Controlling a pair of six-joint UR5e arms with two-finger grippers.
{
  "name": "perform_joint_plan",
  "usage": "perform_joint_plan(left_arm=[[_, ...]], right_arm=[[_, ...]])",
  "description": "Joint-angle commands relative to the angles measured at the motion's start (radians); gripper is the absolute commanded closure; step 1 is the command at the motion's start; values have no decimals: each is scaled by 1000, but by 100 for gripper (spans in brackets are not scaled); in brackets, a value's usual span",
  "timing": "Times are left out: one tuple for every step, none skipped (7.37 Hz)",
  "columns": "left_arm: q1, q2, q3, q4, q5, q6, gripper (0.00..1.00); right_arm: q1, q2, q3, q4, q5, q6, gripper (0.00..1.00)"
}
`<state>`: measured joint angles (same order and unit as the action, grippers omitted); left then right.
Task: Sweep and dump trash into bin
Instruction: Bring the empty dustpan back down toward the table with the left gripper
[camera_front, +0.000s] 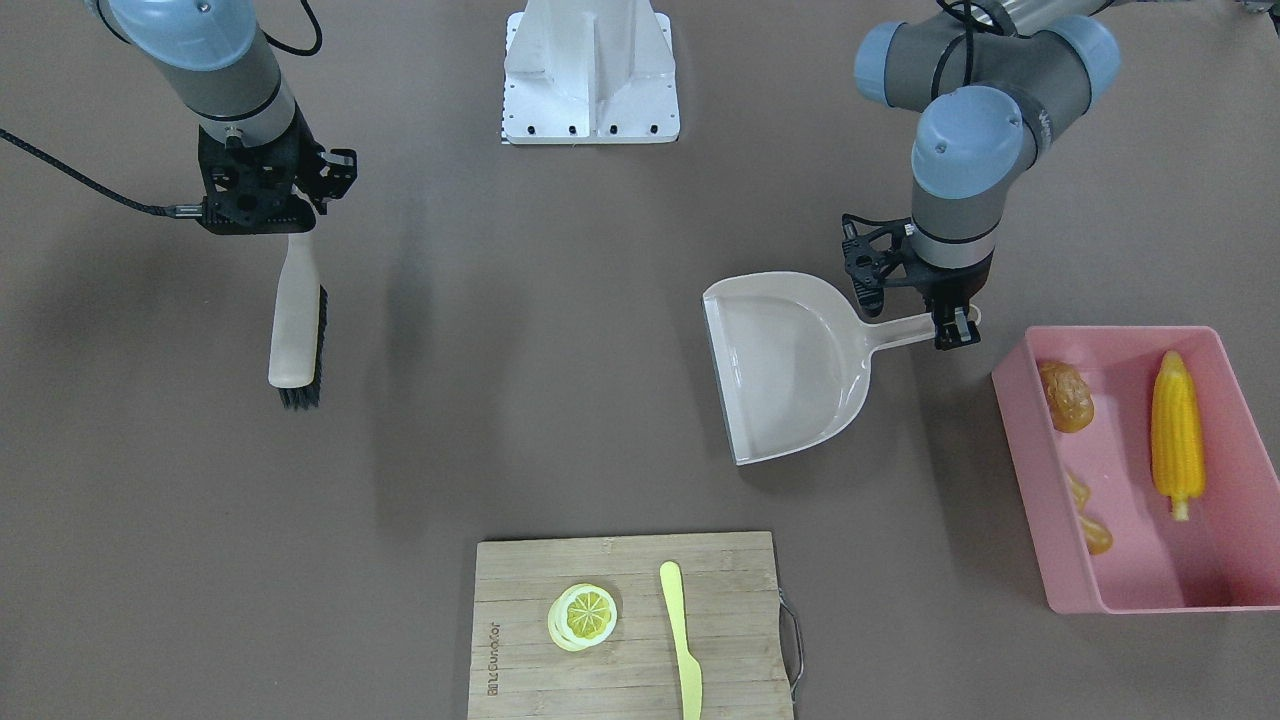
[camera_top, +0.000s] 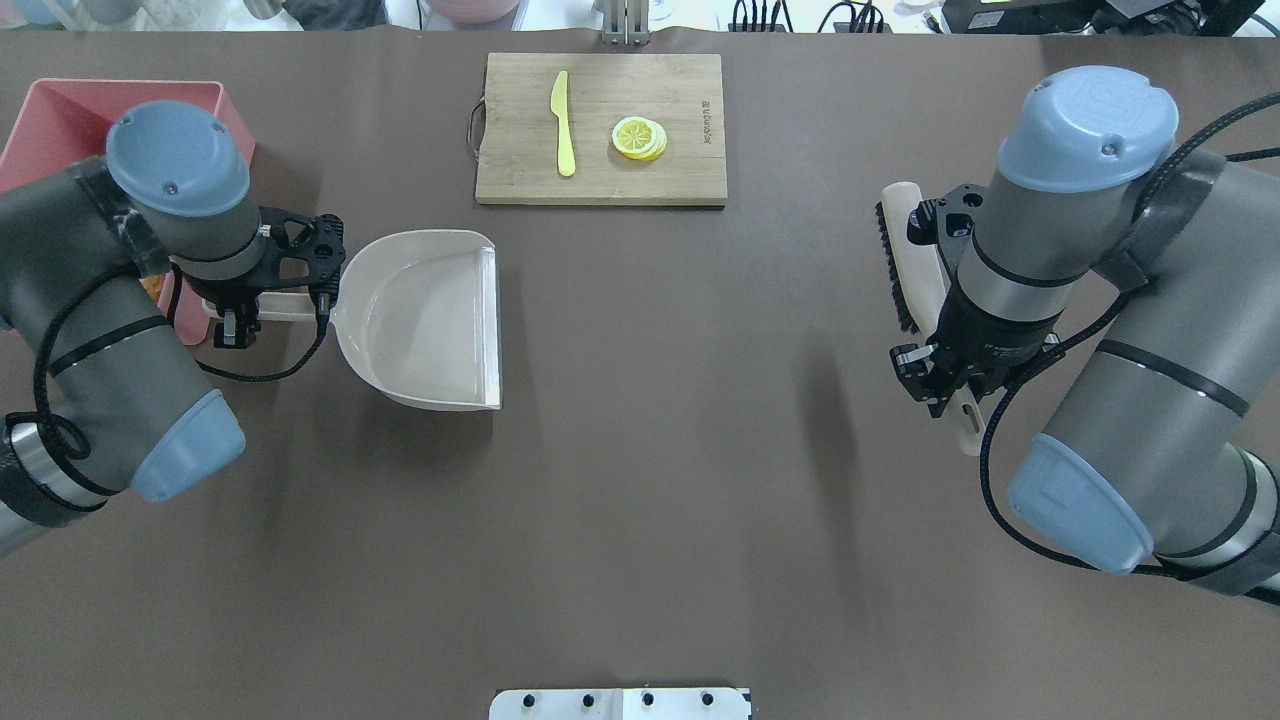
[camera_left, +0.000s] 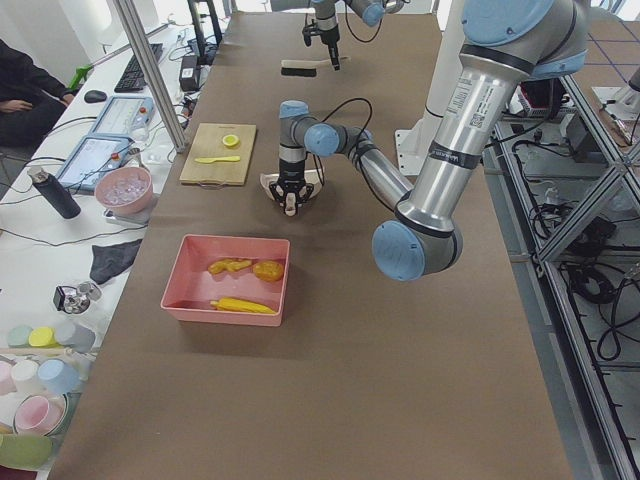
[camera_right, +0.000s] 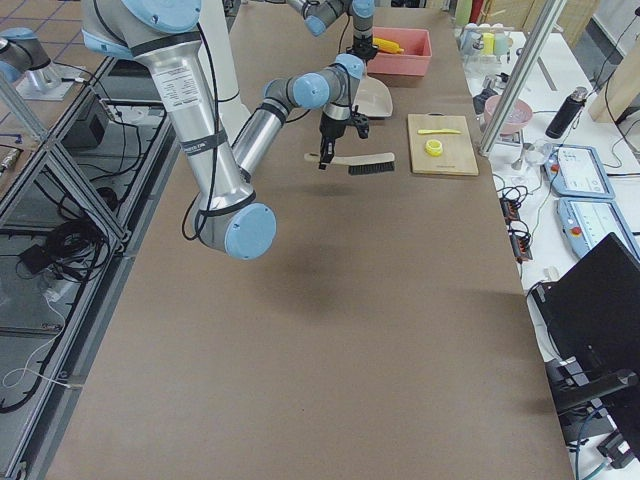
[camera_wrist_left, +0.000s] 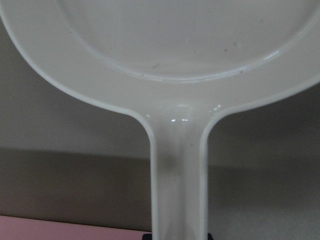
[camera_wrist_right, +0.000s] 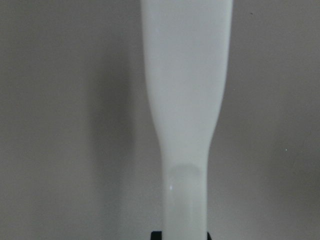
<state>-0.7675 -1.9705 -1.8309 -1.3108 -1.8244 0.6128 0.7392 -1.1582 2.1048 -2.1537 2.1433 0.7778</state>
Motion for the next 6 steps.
perform_joint_plan(left_arm=[[11, 2, 10, -5, 4, -5, 96], [39, 2, 18, -4, 7, -2, 49], [45, 2, 19, -5, 7, 4, 5], [45, -2, 13, -5, 8, 4, 2], [45, -2, 13, -5, 7, 5, 2], [39, 2, 7, -11, 4, 13, 2]], right_arm=[[0, 0, 1, 0, 0, 0, 100], [0, 0, 0, 0, 0, 0, 100], [0, 0, 1, 0, 0, 0, 100], [0, 0, 0, 0, 0, 0, 100], [0, 2, 0, 0, 0, 0, 100], [3, 3, 1, 0, 0, -2, 100]])
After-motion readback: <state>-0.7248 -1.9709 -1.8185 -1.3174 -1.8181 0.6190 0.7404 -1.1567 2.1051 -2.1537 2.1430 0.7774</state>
